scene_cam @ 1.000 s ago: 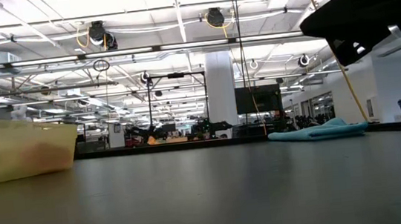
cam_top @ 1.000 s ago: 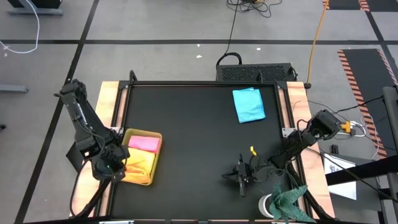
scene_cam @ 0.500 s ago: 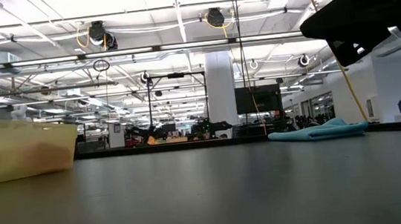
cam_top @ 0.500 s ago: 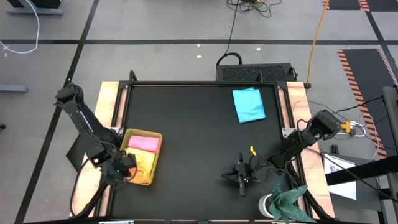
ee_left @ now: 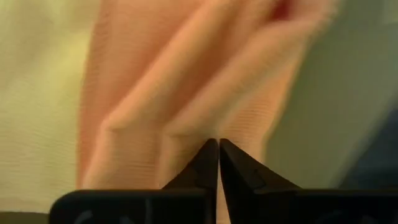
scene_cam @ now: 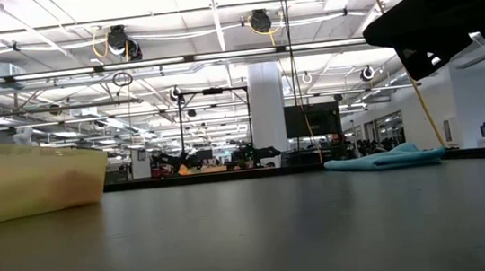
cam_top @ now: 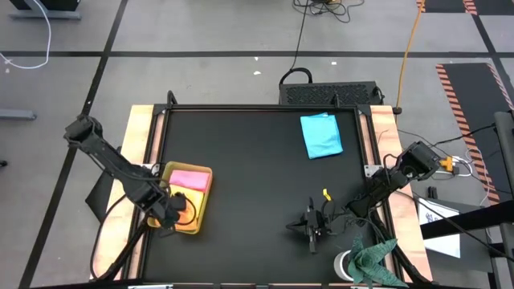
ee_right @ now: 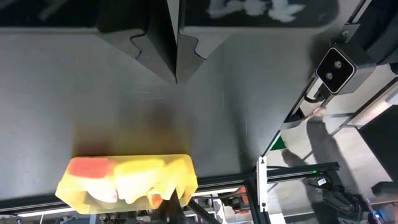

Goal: Fold microfiber towels
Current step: Put the orange microfiber towel into the yellow bin

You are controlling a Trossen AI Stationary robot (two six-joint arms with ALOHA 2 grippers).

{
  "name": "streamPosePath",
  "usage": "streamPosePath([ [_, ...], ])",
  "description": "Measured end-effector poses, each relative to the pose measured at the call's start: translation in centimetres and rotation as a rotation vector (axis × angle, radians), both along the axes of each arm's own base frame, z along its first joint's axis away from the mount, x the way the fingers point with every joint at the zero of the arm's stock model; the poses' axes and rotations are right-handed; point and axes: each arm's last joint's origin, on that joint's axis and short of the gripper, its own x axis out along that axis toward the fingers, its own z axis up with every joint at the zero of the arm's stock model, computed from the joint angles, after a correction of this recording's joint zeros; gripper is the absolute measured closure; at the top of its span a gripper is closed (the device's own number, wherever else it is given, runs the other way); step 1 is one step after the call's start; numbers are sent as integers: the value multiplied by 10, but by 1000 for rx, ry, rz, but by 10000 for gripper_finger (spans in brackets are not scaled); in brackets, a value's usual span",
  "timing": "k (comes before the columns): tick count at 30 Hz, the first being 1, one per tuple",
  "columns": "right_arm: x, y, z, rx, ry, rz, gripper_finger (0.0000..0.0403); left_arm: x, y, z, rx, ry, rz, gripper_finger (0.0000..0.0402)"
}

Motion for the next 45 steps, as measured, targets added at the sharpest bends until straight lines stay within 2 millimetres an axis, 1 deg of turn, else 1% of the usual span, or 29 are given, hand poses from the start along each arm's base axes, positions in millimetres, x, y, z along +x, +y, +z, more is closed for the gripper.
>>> streamPosePath([
  [4, 0, 0, 0, 0, 0, 0, 403, 6, -6, 19, -31, -39, -26, 396],
  [6, 0, 0, 0, 0, 0, 0, 403, 10, -7, 26, 8, -108, -40, 398],
  [8, 0, 0, 0, 0, 0, 0, 403, 12, -5, 27, 75, -166, -42, 395],
  [10, 0, 0, 0, 0, 0, 0, 403, 13, -1, 23, 125, -193, -42, 393],
  [15, 0, 0, 0, 0, 0, 0, 403, 16, 11, 1, 228, -256, -25, 397],
  [18, 0, 0, 0, 0, 0, 0, 403, 19, 17, -13, 220, -303, -27, 391],
  [20, 0, 0, 0, 0, 0, 0, 403, 22, 18, -17, 164, -313, -38, 395],
  [23, 0, 0, 0, 0, 0, 0, 403, 24, 15, -15, 59, -271, -69, 398],
  [26, 0, 0, 0, 0, 0, 0, 403, 27, 11, -3, 2, -255, -87, 390],
  [29, 0, 0, 0, 0, 0, 0, 403, 30, 10, 11, 23, -254, -99, 387],
  [32, 0, 0, 0, 0, 0, 0, 403, 31, 13, 16, 69, -260, -100, 397],
  [37, 0, 0, 0, 0, 0, 0, 403, 33, 24, 5, 142, -275, -75, 392],
  [42, 0, 0, 0, 0, 0, 0, 403, 37, 25, -12, 56, -358, -104, 398],
  [45, 0, 0, 0, 0, 0, -1, 403, 38, 26, -11, 40, -347, -96, 394],
])
